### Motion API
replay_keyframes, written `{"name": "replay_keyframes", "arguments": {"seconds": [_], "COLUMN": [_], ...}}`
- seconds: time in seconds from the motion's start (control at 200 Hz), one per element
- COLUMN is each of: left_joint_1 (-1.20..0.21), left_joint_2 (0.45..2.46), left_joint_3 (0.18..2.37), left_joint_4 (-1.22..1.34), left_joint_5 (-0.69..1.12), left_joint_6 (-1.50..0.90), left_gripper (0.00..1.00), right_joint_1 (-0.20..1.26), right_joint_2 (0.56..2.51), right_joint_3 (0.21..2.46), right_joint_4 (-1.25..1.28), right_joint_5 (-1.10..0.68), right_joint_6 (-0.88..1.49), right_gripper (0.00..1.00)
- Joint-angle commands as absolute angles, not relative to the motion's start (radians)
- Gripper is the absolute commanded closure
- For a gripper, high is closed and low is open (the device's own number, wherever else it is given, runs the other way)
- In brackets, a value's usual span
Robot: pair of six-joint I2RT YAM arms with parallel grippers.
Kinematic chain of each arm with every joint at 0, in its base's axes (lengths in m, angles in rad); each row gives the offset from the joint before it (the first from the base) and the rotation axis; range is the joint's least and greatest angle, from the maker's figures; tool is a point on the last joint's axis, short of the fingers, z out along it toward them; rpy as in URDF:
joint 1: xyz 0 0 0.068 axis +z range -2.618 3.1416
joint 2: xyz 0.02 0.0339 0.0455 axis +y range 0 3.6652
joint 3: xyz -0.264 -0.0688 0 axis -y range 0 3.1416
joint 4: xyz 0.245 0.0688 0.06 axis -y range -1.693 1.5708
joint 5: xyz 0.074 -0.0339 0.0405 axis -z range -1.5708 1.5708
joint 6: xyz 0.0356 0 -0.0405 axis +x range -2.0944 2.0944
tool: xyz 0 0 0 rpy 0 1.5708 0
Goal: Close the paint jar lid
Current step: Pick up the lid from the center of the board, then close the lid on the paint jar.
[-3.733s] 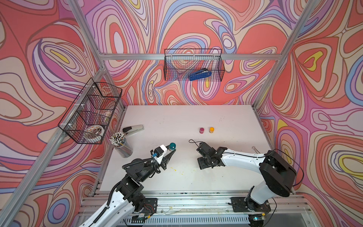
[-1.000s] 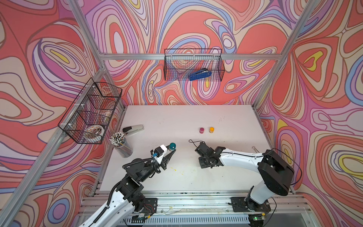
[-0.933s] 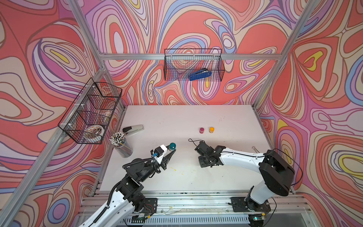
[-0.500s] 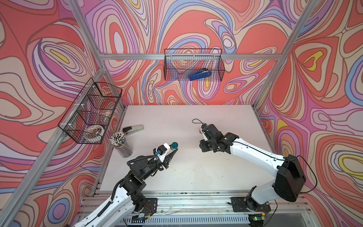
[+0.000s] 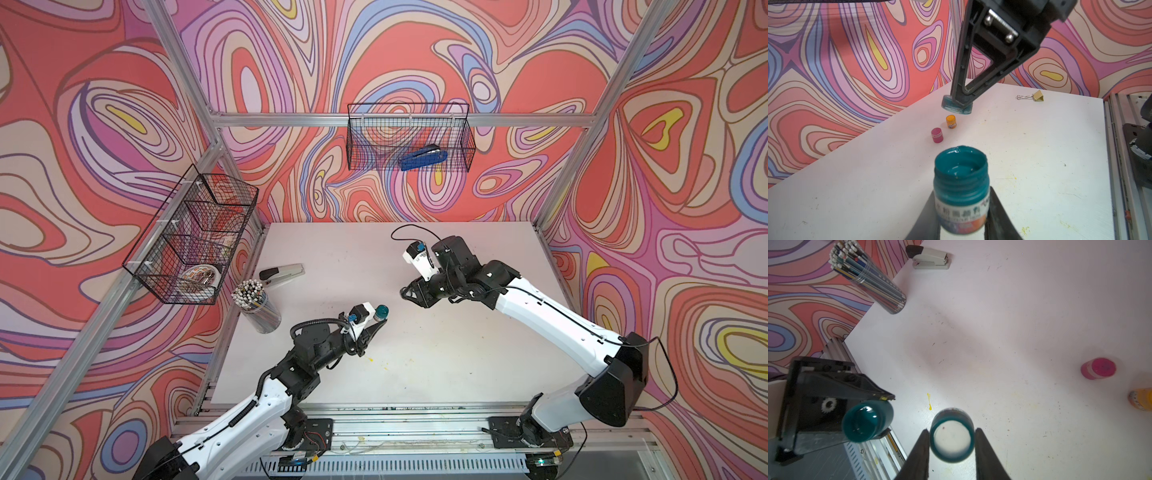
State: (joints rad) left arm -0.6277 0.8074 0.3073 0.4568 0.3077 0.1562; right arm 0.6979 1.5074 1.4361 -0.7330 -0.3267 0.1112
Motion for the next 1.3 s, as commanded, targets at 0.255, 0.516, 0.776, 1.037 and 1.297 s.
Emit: {"name": "replay_keyframes", "arguments": {"seconds": [0.255,0.516,0.776,1.037,1.297], "left_joint_1": [-0.627,-0.627,-0.627,-0.627,-0.627], "left_joint_2": [0.889,0.924,0.948,0.948,0.946], "left_joint_3": [0.369,0.406,0.414,0.422,0.422], "left_joint_4": [0.557,0.540,0.545,0.546,0.546], "left_joint_5": [0.320,0.333,0.341,0.338,0.337], "left_joint_6": [0.227,0.274,0.278,0.285,0.287], "left_gripper": [0.71,0.71,0.71,0.71,0.71], "right_joint_1": [0.698,0.707,0.716,0.729,0.738], "right_joint_2": [1.532,1.545,1.551,1.571,1.582], "right_joint_3": [1.516,1.513,1.527,1.528,1.525], "right_joint_4": [-0.779,-0.784,-0.766,-0.769,-0.761], "right_joint_5": [-0.517,-0.554,-0.575,-0.568,-0.562], "right_joint_6": [0.024,0.015,0.020,0.019,0.021], "right_gripper": [0.71,0.71,0.71,0.71,0.72]}}
